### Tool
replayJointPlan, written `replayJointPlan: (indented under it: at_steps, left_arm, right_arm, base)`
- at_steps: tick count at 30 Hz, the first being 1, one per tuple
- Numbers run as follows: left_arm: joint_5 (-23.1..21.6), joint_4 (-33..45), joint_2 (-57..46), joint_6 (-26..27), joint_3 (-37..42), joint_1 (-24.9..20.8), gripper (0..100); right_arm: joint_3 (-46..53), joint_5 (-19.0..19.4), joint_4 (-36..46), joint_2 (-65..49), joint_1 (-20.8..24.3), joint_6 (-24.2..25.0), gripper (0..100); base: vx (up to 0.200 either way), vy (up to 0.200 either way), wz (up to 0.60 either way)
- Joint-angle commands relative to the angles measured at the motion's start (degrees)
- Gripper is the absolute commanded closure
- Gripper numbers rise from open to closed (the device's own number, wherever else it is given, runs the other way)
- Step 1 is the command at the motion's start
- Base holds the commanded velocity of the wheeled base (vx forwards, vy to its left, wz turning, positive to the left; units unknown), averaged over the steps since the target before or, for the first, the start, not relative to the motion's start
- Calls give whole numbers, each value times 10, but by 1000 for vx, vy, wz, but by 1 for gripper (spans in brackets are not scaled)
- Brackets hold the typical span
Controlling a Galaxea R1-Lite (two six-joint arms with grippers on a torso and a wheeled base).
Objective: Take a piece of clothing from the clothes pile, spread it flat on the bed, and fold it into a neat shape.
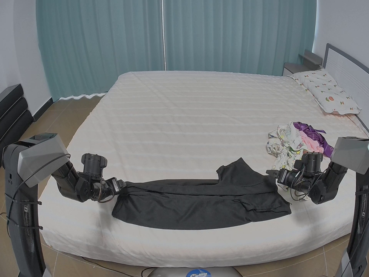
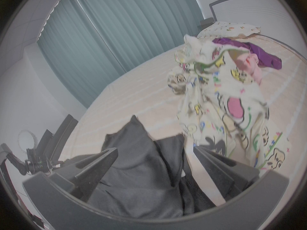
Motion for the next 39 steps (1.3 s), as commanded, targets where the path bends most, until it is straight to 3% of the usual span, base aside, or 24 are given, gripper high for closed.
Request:
replayJointPlan:
  at_steps: [1,3,6,9,13,29,30,39]
  left_arm:
    - [-4,7,-71,-113,20,4,0]
    - [-10,11,-83,-165,14,5,0]
    - [-19,9,-83,-199,13,9,0]
    - [-82,3,-83,-267,23,13,0]
    - [-135,2,-80,-270,37,21,0]
    - [-136,1,-78,-268,51,20,0]
    - [-136,1,-78,-268,51,20,0]
    - [-135,1,-78,-268,53,20,0]
  right_arm:
    - [-60,2,72,-37,19,11,0]
    - [-108,2,120,-26,42,41,0]
    - [-151,2,170,-9,57,62,0]
    - [-213,2,230,35,64,63,0]
    - [-253,2,243,74,70,63,0]
    - [-296,0,261,124,65,50,0]
    - [-296,1,261,123,64,50,100]
    - [-269,-1,248,97,61,50,100]
  base:
    - [0,0,0]
    - [0,0,0]
    - [0,0,0]
    - [0,0,0]
    - [0,0,0]
    - [0,0,0]
    - [0,0,0]
    - [0,0,0]
